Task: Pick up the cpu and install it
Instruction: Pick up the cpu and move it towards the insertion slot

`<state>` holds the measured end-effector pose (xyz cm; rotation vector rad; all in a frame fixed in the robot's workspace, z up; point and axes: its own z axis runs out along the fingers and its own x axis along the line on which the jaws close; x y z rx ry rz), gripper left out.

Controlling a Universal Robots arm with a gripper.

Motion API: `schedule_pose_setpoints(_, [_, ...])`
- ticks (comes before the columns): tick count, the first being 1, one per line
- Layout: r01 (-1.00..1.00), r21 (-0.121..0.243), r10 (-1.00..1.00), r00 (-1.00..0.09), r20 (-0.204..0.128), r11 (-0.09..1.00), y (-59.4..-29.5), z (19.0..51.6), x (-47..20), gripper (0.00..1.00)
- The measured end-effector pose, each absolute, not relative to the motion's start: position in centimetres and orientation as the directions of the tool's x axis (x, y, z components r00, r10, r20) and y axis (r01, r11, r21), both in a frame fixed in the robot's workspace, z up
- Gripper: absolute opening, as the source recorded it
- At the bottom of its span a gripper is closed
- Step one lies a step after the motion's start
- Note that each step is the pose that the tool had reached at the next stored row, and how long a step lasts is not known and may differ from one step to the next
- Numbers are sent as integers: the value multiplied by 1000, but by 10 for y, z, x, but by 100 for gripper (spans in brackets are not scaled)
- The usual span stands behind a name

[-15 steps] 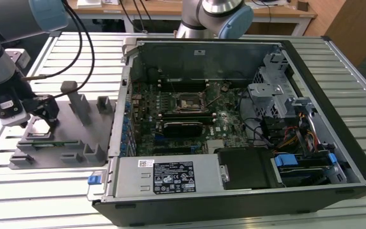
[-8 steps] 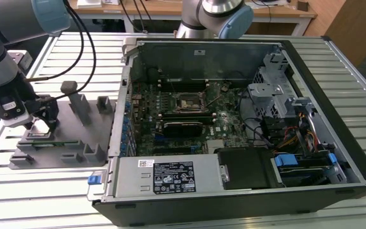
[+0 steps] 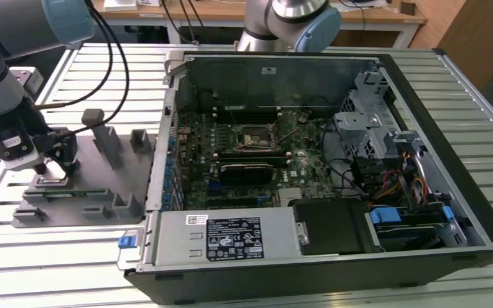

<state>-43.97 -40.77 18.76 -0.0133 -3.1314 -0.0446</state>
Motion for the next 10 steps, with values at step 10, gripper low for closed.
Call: schedule_pose_setpoints(10, [9, 28, 8, -1000, 10, 1000, -408, 202, -440, 53])
